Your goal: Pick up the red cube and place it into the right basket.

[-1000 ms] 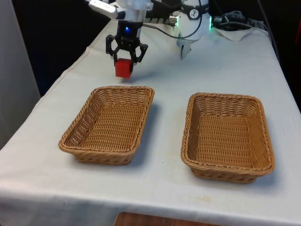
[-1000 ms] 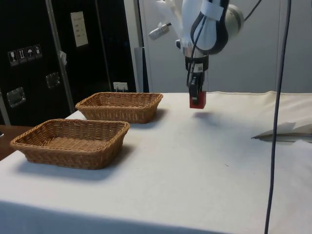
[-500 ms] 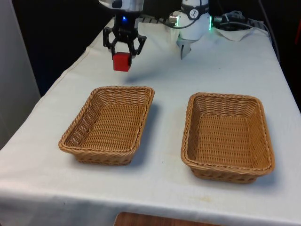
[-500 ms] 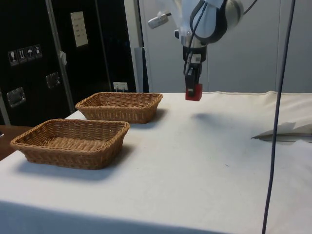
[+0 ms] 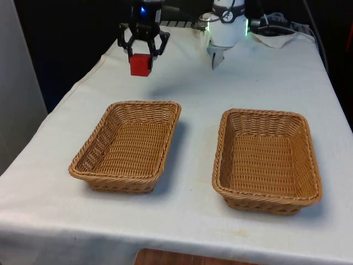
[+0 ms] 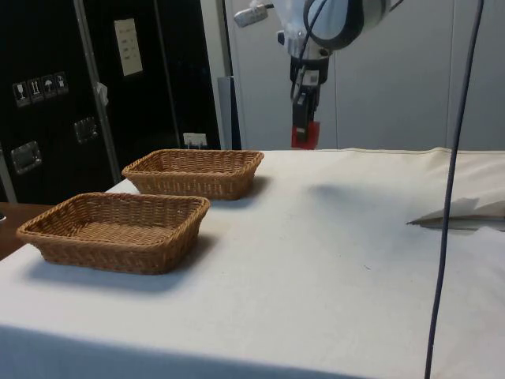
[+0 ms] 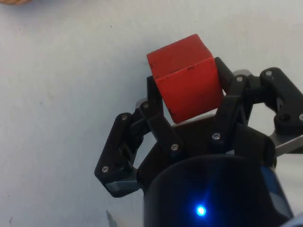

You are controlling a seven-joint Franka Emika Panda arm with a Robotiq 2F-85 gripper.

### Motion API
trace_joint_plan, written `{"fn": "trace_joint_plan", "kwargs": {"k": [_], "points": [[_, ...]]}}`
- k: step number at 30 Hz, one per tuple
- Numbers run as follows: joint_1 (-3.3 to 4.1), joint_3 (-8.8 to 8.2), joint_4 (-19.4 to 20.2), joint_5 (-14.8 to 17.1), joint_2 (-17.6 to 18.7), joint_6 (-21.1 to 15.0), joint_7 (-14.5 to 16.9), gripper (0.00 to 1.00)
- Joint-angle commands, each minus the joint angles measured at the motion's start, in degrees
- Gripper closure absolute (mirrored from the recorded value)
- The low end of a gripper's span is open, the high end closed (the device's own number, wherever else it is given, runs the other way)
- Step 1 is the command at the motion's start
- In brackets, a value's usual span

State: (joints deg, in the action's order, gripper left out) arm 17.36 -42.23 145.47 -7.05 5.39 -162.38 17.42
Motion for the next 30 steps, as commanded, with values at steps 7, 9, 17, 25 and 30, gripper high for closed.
{"fn": "trace_joint_plan", "kwargs": {"k": [7, 9, 17, 25, 30], "points": [[0.29, 0.46, -4.07, -0.46, 0.11, 3.78, -0.52, 0.92], [0.23, 0.74, -5.1, 0.11, 0.34, 4.58, -0.23, 0.92], [0.06, 2.12, -9.74, 2.86, 3.44, 6.3, 0.57, 0.92], [-0.06, 3.21, -13.58, 4.7, 6.82, 6.82, 0.52, 0.92], [-0.17, 3.84, -16.56, 5.84, 9.34, 7.45, 0.46, 0.92]]}}
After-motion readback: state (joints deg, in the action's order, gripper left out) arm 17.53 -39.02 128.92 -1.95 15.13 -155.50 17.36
